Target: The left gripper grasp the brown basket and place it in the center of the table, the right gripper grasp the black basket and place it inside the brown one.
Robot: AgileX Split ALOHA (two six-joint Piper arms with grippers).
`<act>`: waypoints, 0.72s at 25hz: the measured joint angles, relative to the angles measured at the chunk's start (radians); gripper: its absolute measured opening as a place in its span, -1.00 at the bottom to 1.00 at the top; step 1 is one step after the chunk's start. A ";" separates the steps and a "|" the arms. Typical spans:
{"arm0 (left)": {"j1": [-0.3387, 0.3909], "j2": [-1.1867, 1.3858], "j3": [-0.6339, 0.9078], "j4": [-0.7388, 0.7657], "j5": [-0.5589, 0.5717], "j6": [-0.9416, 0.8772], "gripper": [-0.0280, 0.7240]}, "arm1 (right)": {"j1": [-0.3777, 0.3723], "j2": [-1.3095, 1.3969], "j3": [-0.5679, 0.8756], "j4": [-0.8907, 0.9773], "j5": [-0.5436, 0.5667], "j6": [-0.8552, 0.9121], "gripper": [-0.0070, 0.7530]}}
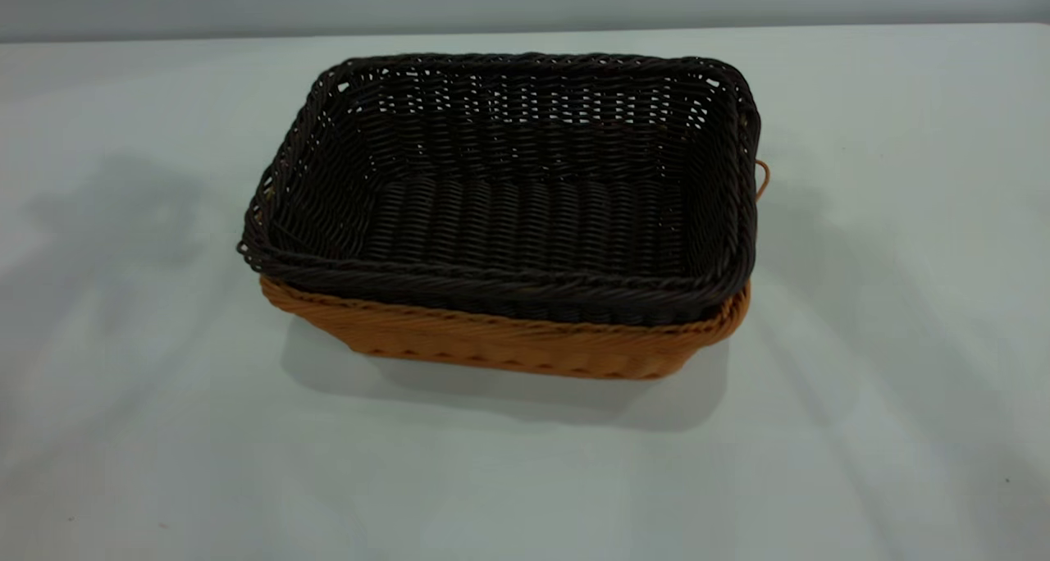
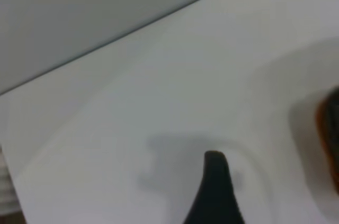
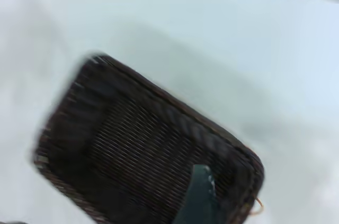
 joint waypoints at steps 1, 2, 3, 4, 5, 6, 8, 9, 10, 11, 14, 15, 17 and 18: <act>0.000 -0.030 0.000 0.000 0.032 -0.003 0.46 | 0.000 -0.052 0.000 0.018 0.003 0.000 0.52; 0.000 -0.054 0.000 0.000 0.058 -0.011 0.46 | 0.000 -0.094 0.000 0.038 0.006 0.000 0.52; 0.000 -0.083 0.000 0.000 0.090 -0.024 0.46 | 0.000 -0.142 -0.001 0.057 0.007 -0.001 0.52; 0.000 -0.111 0.000 0.000 0.110 -0.035 0.46 | 0.000 -0.187 -0.001 0.069 0.009 -0.001 0.52; 0.000 -0.133 0.000 0.000 0.110 -0.051 0.46 | 0.006 -0.223 -0.002 0.074 0.013 -0.001 0.52; 0.000 -0.160 0.000 0.000 0.111 -0.069 0.46 | 0.010 -0.264 -0.002 0.075 0.014 -0.001 0.52; 0.000 -0.212 0.000 0.000 0.111 -0.110 0.46 | 0.021 -0.349 0.016 0.080 0.015 -0.001 0.52; 0.000 -0.234 0.000 0.000 0.111 -0.137 0.46 | 0.027 -0.389 0.045 0.082 0.014 -0.001 0.52; 0.000 -0.261 0.000 0.000 0.111 -0.166 0.46 | 0.030 -0.441 0.078 0.086 0.014 -0.001 0.52; 0.000 -0.286 0.000 0.000 0.111 -0.191 0.46 | 0.030 -0.496 0.126 0.088 0.014 -0.001 0.52; 0.000 -0.359 0.000 0.001 0.111 -0.277 0.46 | 0.030 -0.656 0.291 0.089 0.020 -0.001 0.52; 0.000 -0.385 0.000 0.001 0.111 -0.293 0.46 | 0.030 -0.713 0.354 0.089 0.022 -0.001 0.52; 0.000 -0.432 0.000 0.001 0.111 -0.310 0.46 | 0.030 -0.818 0.467 0.089 0.023 -0.001 0.52; 0.000 -0.458 0.000 0.001 0.111 -0.314 0.46 | 0.030 -0.877 0.526 0.089 0.023 -0.001 0.52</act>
